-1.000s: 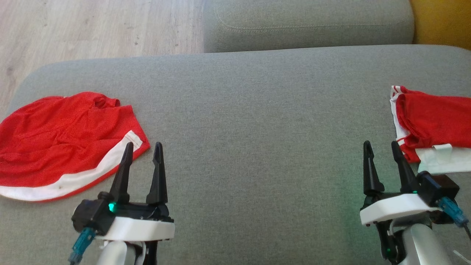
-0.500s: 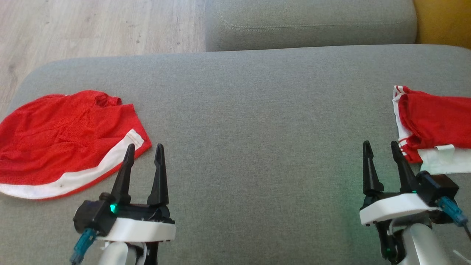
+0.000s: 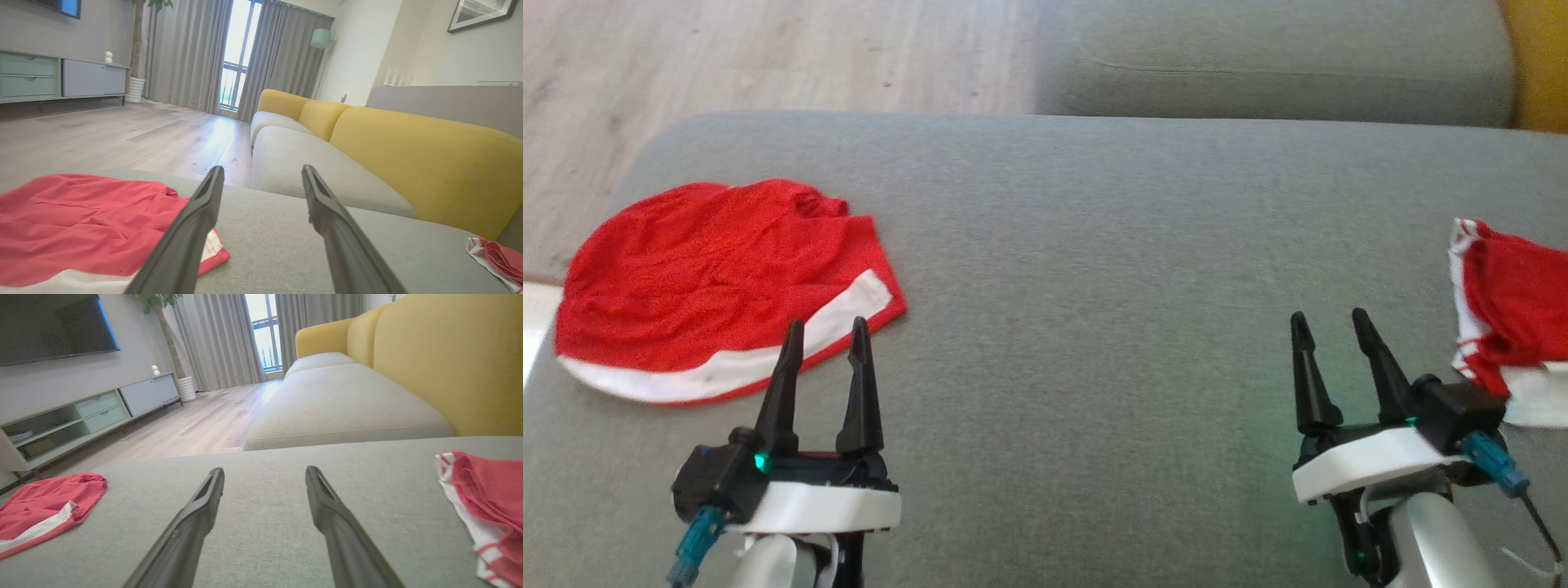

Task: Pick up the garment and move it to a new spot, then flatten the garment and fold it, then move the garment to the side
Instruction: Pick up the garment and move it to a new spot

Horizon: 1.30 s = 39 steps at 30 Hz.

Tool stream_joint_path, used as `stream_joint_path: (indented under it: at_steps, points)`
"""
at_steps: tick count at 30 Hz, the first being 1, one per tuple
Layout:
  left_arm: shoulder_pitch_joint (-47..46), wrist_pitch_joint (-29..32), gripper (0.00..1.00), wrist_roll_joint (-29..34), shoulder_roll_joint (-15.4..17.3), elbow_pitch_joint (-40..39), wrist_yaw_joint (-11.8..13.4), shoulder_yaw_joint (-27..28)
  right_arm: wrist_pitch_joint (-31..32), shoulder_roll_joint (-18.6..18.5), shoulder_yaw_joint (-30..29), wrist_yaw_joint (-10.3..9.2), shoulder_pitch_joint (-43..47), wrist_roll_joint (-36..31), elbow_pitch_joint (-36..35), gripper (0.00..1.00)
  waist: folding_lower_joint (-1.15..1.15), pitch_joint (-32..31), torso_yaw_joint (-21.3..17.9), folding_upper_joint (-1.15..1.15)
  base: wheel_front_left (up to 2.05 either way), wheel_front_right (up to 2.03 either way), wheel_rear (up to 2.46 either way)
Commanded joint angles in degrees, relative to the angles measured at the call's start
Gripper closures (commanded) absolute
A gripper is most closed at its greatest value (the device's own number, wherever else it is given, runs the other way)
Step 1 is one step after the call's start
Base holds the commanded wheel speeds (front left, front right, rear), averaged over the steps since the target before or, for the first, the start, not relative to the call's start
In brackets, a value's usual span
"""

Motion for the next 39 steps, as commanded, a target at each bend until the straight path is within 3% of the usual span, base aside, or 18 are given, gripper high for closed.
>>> stream_joint_path:
  at_steps: [1,14,23,39]
  points:
    - [-1.54,-0.29,0.00,0.07,0.11,-1.78,0.29,2.25,0.02,-0.14,1.95,0.40,-2.56,-0.12,-2.05,0.00,0.00,-0.22,1.96,0.00,0.00,0.00,0.00]
    - [-0.35,-0.29,0.00,1.00,0.11,-1.83,0.47,5.72,0.48,-0.14,5.72,0.40,-1.87,1.46,-1.86,0.00,0.00,-1.25,10.43,0.00,0.00,0.00,0.00]
    - [0.42,-0.29,0.00,1.73,0.11,-1.97,0.29,7.64,0.14,-0.14,6.75,0.40,-1.41,2.46,-1.01,0.00,0.00,-2.07,13.83,0.00,0.00,0.00,0.00]
    - [-0.29,-0.29,0.00,1.83,0.11,-2.44,-0.34,10.85,0.35,-0.14,7.47,0.40,-2.10,2.51,-1.15,0.00,0.00,-0.30,14.26,0.00,0.00,0.00,0.00]
